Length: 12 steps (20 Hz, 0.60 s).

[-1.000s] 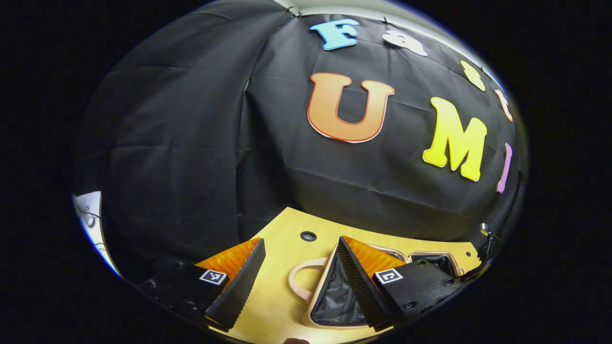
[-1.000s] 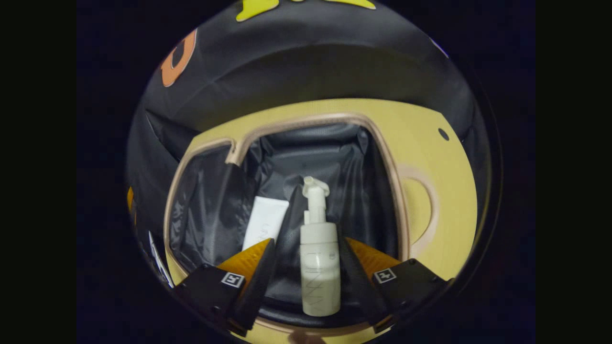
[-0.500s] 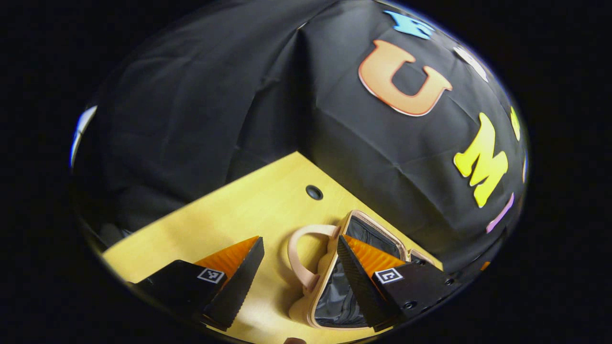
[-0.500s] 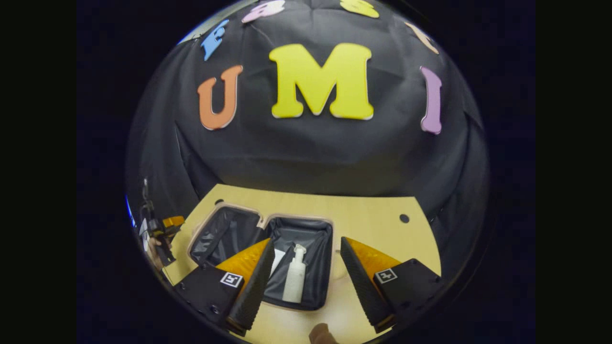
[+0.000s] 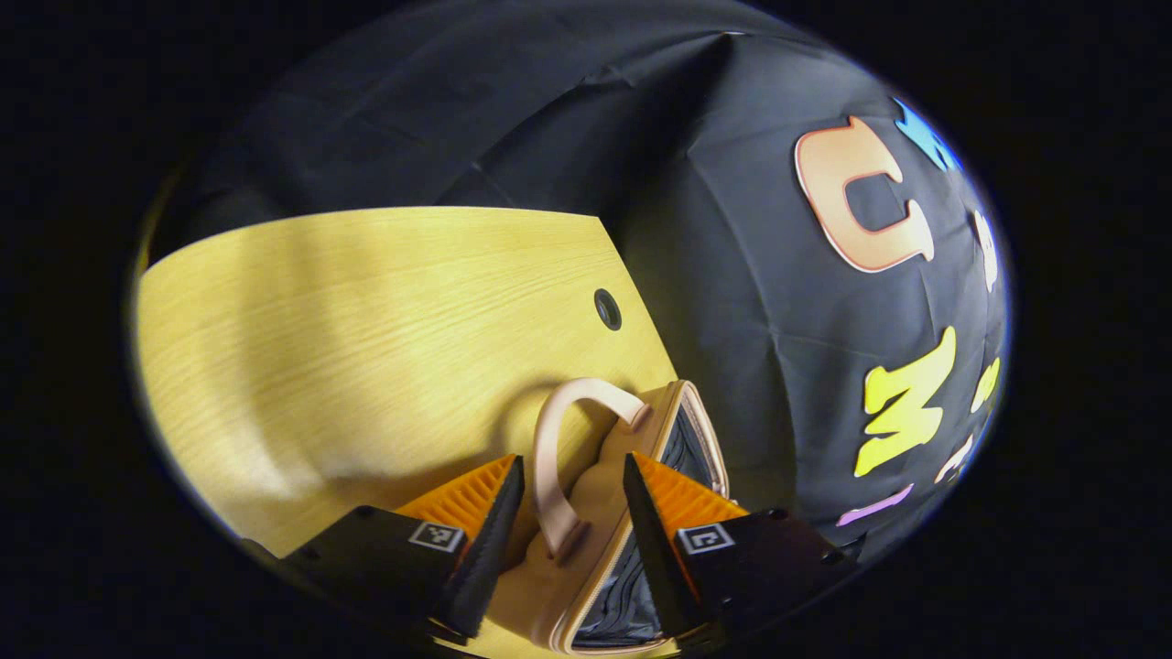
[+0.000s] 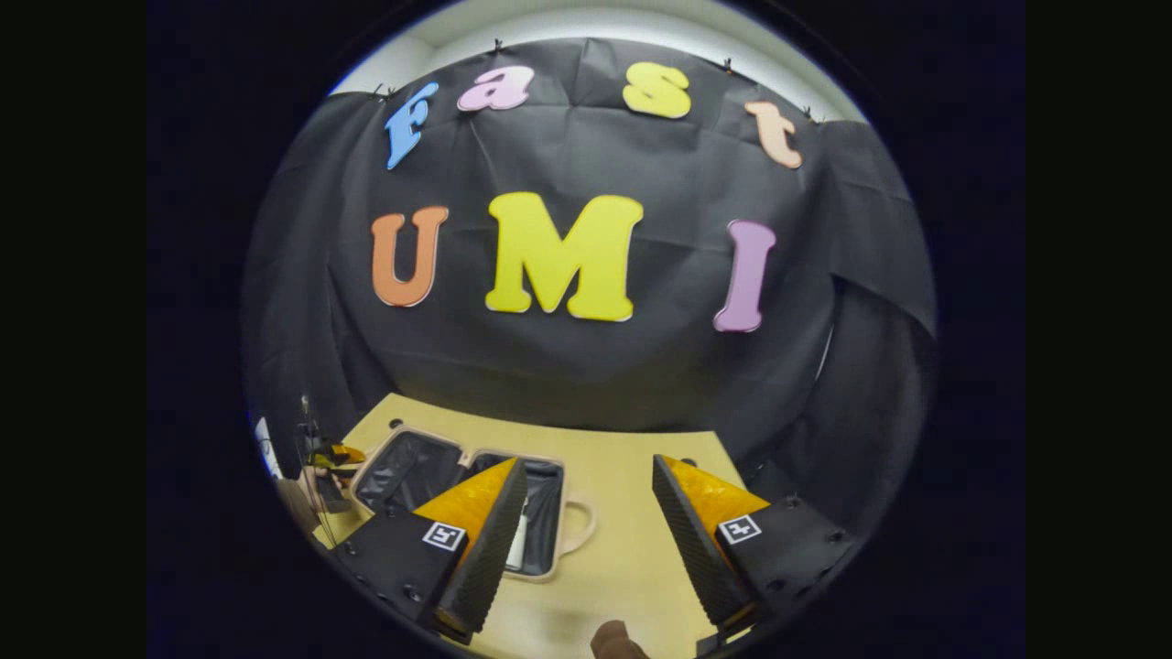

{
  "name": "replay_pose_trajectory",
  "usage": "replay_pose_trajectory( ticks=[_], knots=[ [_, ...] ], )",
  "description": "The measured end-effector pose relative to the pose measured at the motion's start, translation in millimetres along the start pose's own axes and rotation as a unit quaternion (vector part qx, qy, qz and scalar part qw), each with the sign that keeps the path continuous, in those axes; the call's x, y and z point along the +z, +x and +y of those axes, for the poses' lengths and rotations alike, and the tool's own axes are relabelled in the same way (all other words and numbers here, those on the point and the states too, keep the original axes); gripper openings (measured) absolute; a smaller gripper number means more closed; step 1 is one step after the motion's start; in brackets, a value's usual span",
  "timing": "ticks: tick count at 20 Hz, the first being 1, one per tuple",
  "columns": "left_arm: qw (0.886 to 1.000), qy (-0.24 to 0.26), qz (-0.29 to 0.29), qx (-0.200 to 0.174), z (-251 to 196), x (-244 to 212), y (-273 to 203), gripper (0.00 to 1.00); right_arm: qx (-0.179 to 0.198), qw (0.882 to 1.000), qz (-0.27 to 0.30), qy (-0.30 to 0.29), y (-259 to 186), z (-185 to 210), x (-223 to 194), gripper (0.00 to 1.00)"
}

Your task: First open the suitcase, pack the skin care products into it, and then close the suitcase.

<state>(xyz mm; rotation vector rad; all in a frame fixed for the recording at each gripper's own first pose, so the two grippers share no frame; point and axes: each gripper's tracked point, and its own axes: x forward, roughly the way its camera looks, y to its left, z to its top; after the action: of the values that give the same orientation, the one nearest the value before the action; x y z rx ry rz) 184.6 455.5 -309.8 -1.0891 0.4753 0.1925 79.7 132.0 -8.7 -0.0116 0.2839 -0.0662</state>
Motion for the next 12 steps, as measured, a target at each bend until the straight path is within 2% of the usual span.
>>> replay_pose_trajectory(
  ticks=[1, 2, 3, 4, 5, 7, 10, 12],
  knots=[
    [1.0, 0.003, 0.003, 0.004, 3.1, -3.6, 2.9, 0.78, -0.002, 1.0, -0.001, 0.003, -6.0, -1.1, -2.2, 0.77],
    [1.0, 0.0, 0.002, 0.003, 1.8, -3.0, 3.1, 0.59, -0.005, 1.0, -0.002, 0.009, -11.0, -4.6, -1.8, 0.81],
    [1.0, -0.004, -0.003, 0.007, 1.5, -1.3, 0.6, 0.58, -0.005, 1.0, -0.004, 0.018, -12.9, -7.8, -1.4, 0.81],
    [1.0, 0.0, -0.002, 0.018, 5.6, 0.0, 1.5, 0.62, -0.005, 1.0, -0.005, 0.025, -15.1, -11.3, -0.9, 0.8],
    [0.999, 0.007, -0.003, 0.039, 14.7, -0.5, 1.8, 0.42, -0.007, 1.0, -0.01, 0.026, -18.8, -18.2, -0.7, 0.79],
    [0.999, 0.007, -0.008, 0.047, 11.9, 0.1, -0.5, 0.16, -0.01, 0.999, -0.023, 0.019, -29.7, -30.0, 1.8, 0.79],
    [0.997, 0.03, -0.018, 0.065, 5.5, 2.9, -8.0, 0.08, -0.016, 0.999, -0.042, 0.01, -47.4, -53.7, 5.9, 0.79],
    [0.996, 0.044, -0.037, 0.071, -11.7, 10.5, -17.5, 0.07, -0.014, 0.998, -0.065, 0.004, -56.6, -68.9, 16.9, 0.79]
  ],
)
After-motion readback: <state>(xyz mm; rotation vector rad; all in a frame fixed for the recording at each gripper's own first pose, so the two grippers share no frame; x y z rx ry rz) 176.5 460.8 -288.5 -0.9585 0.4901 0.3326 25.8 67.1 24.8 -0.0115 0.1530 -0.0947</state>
